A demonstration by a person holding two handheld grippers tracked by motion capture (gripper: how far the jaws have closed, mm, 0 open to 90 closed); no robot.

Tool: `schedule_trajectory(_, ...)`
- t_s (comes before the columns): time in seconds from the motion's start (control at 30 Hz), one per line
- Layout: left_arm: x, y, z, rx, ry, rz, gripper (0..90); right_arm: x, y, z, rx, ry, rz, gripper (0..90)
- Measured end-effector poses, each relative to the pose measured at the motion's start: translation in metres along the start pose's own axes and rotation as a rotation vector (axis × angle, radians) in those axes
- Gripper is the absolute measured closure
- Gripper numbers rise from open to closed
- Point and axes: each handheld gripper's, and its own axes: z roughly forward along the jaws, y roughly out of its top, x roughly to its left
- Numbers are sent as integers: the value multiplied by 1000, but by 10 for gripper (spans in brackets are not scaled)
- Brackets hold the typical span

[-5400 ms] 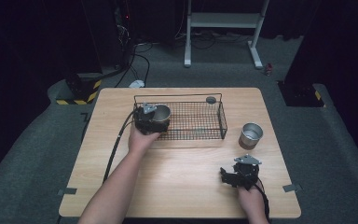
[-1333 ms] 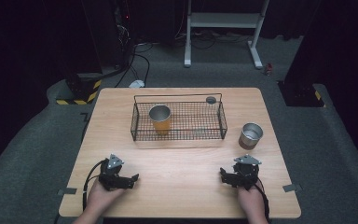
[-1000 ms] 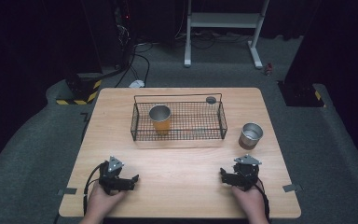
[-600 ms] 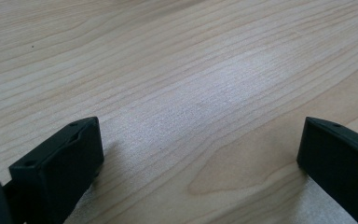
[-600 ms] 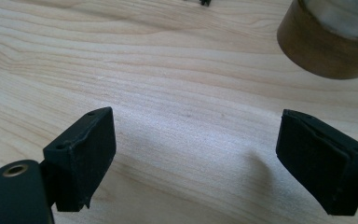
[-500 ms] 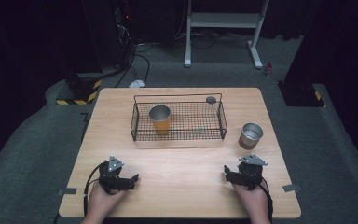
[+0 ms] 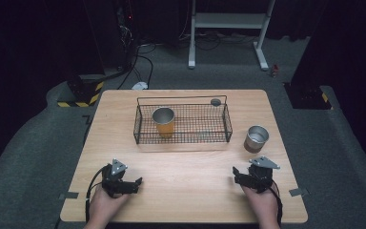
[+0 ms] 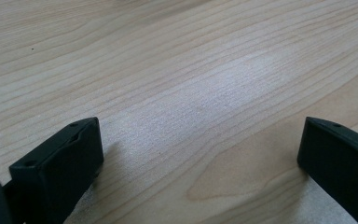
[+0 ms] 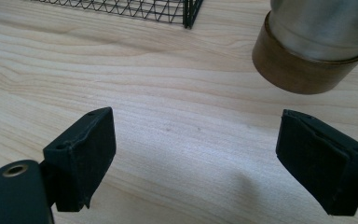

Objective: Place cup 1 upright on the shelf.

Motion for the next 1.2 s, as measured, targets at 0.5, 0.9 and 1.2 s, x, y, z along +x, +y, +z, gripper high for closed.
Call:
schedule_trajectory(0.5,2,3,3,1,11,-17,1,-16,3,-5,-26,-27,20,126)
schedule_trajectory(0.9,1,4,4,2,27,-27,1,-33,7,-5,-45,-53,48,126)
schedule_trajectory(1.2,1,4,4,2,27,-27,1,-44,13,0,-60,-59,65,126)
